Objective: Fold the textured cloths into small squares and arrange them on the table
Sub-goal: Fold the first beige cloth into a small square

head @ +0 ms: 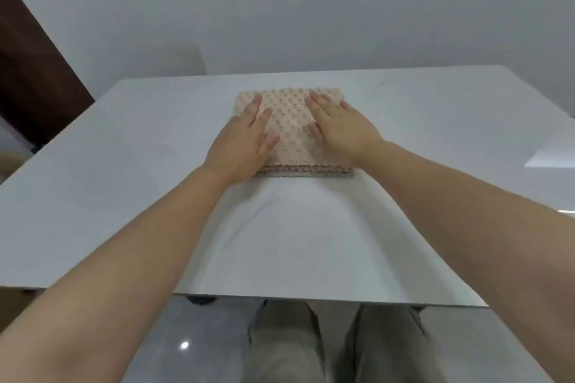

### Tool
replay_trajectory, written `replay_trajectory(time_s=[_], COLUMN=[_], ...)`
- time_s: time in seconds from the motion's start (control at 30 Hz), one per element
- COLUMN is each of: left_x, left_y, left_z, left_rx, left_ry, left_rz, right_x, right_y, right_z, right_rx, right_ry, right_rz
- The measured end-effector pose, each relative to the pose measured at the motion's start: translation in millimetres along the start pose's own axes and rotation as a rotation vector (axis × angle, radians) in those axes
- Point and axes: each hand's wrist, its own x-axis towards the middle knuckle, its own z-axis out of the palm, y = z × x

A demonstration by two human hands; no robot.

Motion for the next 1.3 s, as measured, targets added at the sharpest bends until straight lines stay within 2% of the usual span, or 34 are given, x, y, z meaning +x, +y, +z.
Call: replay_trajectory(time_s=[0.17,0.27,0.43,0.73,1.07,1.3], left_x=[-55,-68,-76,-38,-17,-10], left_y=[18,17,18,3,-17,-21], left_z=[-16,-17,-19,4,24,27], left_rx=[0.038,0.061,0.076,0.098,0.111,-0.01], left_ry=[-0.003,-0.021,-0.035,-0.171,-0.237,-0.246], left_rz=[0.069,0.096,0.09,0.048,0.038,-0.009], right_x=[-52,-67,-82,-46,-27,-15], right_y=[-22,-30,-40,-21,-4,1], right_z=[-23,-24,-20,11,25,35], right_rx=[-0.087,-0.087,-0.08,-0.074,-0.158,-0.164], right_ry=[-0.026,-0.088,-0.086,-0.16,-0.244,-0.19], right_rz=[0.023,0.025,0.007,-0.006,-0.069,-0.104])
